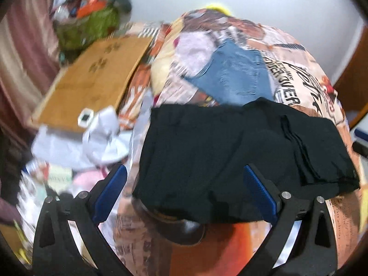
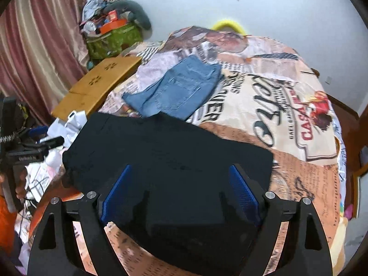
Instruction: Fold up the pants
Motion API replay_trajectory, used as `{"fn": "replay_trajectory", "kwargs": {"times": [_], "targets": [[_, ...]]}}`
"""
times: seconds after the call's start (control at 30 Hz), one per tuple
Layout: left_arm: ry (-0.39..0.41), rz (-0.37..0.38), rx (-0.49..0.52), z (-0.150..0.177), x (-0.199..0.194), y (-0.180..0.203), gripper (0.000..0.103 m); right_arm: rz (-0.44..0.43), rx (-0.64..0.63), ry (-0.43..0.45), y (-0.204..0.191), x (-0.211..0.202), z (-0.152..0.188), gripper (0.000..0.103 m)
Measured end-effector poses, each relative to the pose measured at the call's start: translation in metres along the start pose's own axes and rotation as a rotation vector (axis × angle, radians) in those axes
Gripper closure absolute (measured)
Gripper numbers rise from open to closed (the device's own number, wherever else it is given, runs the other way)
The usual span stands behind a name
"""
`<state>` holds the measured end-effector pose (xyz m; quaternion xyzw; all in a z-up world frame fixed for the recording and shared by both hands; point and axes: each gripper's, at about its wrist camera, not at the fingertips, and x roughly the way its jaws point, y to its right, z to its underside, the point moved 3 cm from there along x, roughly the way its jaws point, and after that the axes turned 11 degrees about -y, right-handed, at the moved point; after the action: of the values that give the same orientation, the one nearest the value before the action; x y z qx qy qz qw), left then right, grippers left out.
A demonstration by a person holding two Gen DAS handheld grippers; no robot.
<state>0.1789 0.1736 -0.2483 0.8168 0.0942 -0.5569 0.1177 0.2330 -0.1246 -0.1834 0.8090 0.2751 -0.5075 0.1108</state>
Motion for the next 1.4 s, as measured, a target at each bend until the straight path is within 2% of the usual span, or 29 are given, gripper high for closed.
{"fn": "replay_trajectory", "kwargs": {"times": [0.13, 0.33, 0.47, 0.6, 0.67, 0.77, 0.83, 0.9, 0.93, 1.0, 1.07, 1.1, 1.17, 1.27, 1.33, 1.4], "targets": [[-0.076, 0.092, -0.095, 0.016, 0.015, -0.029, 0.002, -0.010, -0.024, -0.068, -0.012, 0.027, 0.002, 0.019], [-0.181, 0.236, -0.183, 0.035, 0.040, -0.044, 0.010, -0.039, -0.017, -0.178, -0.016, 0.060, 0.013, 0.019], [-0.283, 0.412, -0.230, 0.046, 0.061, -0.039, 0.015, -0.027, -0.037, -0.180, -0.021, 0.060, 0.017, 0.018], [-0.348, 0.489, -0.275, 0.051, 0.080, -0.035, 0.015, -0.024, -0.054, -0.179, -0.022, 0.060, 0.019, 0.017], [-0.351, 0.510, -0.303, 0.048, 0.087, -0.035, 0.015, -0.030, -0.055, -0.177, -0.021, 0.060, 0.019, 0.017], [-0.345, 0.507, -0.319, 0.037, 0.099, -0.040, 0.015, -0.042, -0.056, -0.176, -0.020, 0.061, 0.018, 0.017], [-0.354, 0.475, -0.344, 0.031, 0.111, -0.047, 0.016, -0.048, -0.056, -0.176, -0.019, 0.062, 0.018, 0.017], [-0.361, 0.441, -0.365, 0.025, 0.121, -0.053, 0.023, -0.051, -0.057, -0.176, -0.020, 0.062, 0.018, 0.017], [-0.363, 0.450, -0.377, 0.022, 0.125, -0.055, 0.025, -0.052, -0.057, -0.174, -0.020, 0.062, 0.018, 0.017], [-0.338, 0.447, -0.386, 0.019, 0.123, -0.058, 0.033, -0.058, -0.056, -0.172, -0.020, 0.062, 0.019, 0.017], [-0.305, 0.410, -0.377, 0.017, 0.117, -0.057, 0.053, -0.064, -0.056, -0.172, -0.019, 0.062, 0.019, 0.017], [-0.285, 0.394, -0.367, 0.015, 0.113, -0.055, 0.057, -0.067, -0.055, -0.171, -0.019, 0.062, 0.019, 0.017], [-0.242, 0.336, -0.336, 0.011, 0.103, -0.050, 0.070, -0.071, -0.055, -0.170, -0.019, 0.061, 0.020, 0.017], [-0.155, 0.182, -0.250, 0.004, 0.078, -0.032, 0.081, -0.069, -0.051, -0.171, -0.018, 0.060, 0.020, 0.019], [-0.095, 0.101, -0.197, -0.003, 0.064, -0.026, 0.083, -0.079, -0.030, -0.166, -0.017, 0.054, 0.021, 0.021], [-0.026, 0.055, -0.154, -0.008, 0.042, -0.017, 0.085, -0.098, -0.006, -0.154, -0.012, 0.046, 0.024, 0.022]]}}
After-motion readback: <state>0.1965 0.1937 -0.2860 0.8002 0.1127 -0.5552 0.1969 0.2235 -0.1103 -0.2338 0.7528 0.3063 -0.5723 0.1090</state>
